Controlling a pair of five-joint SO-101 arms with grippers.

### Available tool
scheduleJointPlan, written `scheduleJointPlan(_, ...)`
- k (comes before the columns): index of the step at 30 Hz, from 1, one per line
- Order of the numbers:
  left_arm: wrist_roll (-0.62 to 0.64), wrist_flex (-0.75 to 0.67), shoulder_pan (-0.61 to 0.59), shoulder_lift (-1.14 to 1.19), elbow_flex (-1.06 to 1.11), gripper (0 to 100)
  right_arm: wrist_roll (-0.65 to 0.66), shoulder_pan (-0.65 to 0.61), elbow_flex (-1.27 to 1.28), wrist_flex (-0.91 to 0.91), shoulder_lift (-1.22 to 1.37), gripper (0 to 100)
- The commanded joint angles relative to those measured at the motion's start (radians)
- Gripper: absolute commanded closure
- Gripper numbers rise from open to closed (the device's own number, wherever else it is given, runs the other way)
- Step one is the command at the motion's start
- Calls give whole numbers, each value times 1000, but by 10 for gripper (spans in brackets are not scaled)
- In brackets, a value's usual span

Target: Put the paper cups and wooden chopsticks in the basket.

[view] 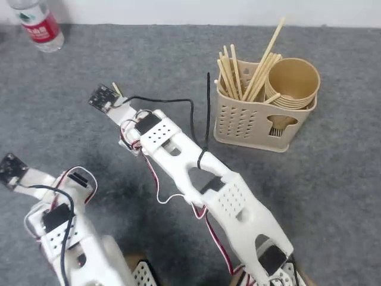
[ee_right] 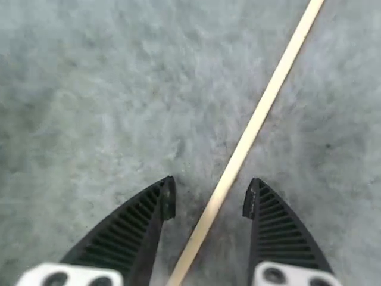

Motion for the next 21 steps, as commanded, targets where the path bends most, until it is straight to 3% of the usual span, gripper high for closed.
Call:
scheduleJointPlan(1,0,-11,-2,-14,-19,909,14,13,-121,42,10,800)
scheduleJointPlan(9,0,-11,-2,-14,-19,909,14,16,-229,114,68,805)
scheduleJointPlan(15,0,-11,-2,-14,-19,909,14,16,-321,160,120,971)
scheduleJointPlan(21,0,-11,0,-14,-19,909,14,16,-417,209,174,983)
